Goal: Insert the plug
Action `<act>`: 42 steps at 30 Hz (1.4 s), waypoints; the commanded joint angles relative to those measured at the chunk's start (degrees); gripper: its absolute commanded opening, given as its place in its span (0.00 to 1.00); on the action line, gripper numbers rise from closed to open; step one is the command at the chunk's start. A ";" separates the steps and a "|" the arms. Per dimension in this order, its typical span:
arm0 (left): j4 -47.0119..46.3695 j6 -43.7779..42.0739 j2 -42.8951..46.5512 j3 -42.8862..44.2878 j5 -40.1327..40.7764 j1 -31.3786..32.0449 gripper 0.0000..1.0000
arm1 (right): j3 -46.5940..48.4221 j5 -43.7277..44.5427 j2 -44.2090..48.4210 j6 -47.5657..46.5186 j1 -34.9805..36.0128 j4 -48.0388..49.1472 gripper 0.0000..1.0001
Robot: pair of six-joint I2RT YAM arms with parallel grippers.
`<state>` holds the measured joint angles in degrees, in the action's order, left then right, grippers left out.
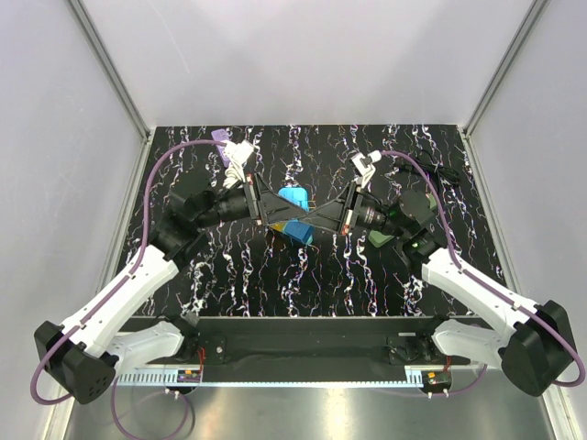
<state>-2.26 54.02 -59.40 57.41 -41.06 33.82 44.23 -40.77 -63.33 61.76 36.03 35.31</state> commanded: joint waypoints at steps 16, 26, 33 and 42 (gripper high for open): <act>-5.74 4.08 1.30 -1.07 -1.13 -1.92 0.37 | -0.63 -2.99 -1.00 0.56 0.62 3.36 0.00; -6.17 4.96 1.12 -1.16 -0.77 -2.62 0.37 | -0.90 -3.52 -1.62 1.09 0.53 3.98 0.00; -6.53 5.13 1.30 -2.12 -0.95 -2.54 0.34 | -0.90 -3.70 -1.97 1.35 0.62 4.42 0.00; -3.02 2.76 0.51 -0.19 -0.43 -2.80 0.00 | -1.69 -4.40 -2.59 2.23 0.71 4.86 0.26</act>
<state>-4.97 58.59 -59.18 55.22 -41.63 31.24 43.05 -44.05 -65.67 63.68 36.12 39.20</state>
